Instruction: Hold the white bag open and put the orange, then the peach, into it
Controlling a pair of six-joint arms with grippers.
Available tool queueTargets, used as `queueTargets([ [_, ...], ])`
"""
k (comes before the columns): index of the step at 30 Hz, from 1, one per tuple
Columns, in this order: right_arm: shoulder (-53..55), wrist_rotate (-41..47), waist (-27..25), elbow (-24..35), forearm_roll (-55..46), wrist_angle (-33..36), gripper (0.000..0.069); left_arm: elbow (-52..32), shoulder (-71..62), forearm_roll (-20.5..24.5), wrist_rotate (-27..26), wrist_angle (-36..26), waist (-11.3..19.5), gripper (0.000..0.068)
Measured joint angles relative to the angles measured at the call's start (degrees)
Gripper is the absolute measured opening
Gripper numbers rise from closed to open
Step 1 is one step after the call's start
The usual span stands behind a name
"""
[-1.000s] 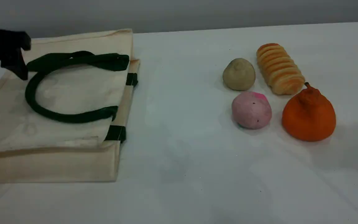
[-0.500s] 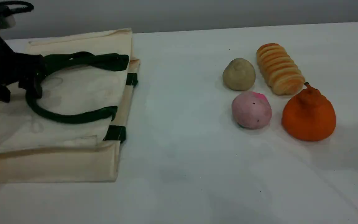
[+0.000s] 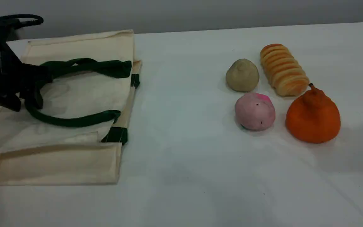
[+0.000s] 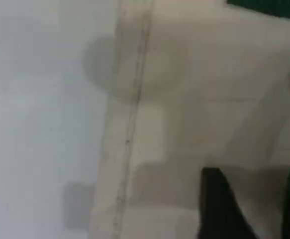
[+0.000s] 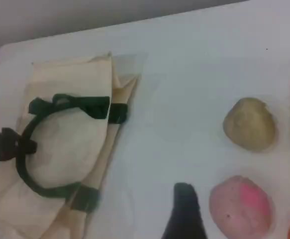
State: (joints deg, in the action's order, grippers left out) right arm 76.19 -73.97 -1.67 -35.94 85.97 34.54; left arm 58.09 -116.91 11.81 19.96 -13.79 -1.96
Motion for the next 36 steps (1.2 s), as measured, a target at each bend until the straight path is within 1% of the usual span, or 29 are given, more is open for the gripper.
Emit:
queueTargets([
  [5, 0.00, 0.00, 0.00, 0.00, 0.00, -0.16, 0.0491, 0.00, 0.00, -0.02, 0.22, 0.00, 0.00, 0.0086],
  [6, 0.00, 0.00, 0.00, 0.00, 0.00, -0.44, 0.0491, 0.00, 0.00, -0.02, 0.22, 0.09, 0.00, 0.0072],
  [10, 0.00, 0.00, 0.00, 0.00, 0.00, -1.62, 0.0491, 1.17, 0.05, -0.02, 0.22, -0.23, 0.00, 0.0072],
  [14, 0.00, 0.00, 0.00, 0.00, 0.00, -2.85, 0.0491, 4.65, 2.09, -0.44, -0.47, -5.52, -1.19, 0.0072],
  [16, 0.00, -0.04, 0.00, 0.00, 0.62, -4.48, 0.0491, 6.78, 3.64, -0.51, -2.36, -8.83, -2.41, 0.0072],
  [18, 0.00, -0.20, 0.00, 0.00, 0.90, -6.67, 0.0491, 8.93, 5.40, -1.81, -5.04, -11.84, -3.80, 0.0072],
  [22, 0.97, -0.42, 0.00, 0.00, 0.99, -9.12, 0.0491, 13.36, 9.23, -7.97, -12.62, -17.54, -6.14, 0.0072],
  [26, 3.77, -0.42, 0.00, 0.00, 0.99, -9.13, 0.0491, 16.69, 12.85, -16.99, -21.94, -22.72, -6.33, 0.0072],
  [28, 5.50, -0.42, 0.00, 0.00, 0.99, -9.13, 0.0491, 16.99, 14.68, -21.98, -26.32, -24.57, -6.28, 0.0072],
  [30, 7.15, -0.90, 0.00, 0.00, 0.99, -9.00, 0.0491, 16.99, 16.17, -25.80, -30.05, -26.05, -6.28, 0.0072],
  [33, 9.66, -2.01, 0.00, 0.00, 0.94, -9.00, 0.0491, 16.99, 18.46, -29.73, -33.17, -27.26, -6.28, 0.0072],
  [36, 12.03, -2.97, 0.00, 0.00, 0.89, -8.66, 0.0491, 16.99, 21.11, -31.86, -33.68, -28.15, -6.28, 0.0072],
])
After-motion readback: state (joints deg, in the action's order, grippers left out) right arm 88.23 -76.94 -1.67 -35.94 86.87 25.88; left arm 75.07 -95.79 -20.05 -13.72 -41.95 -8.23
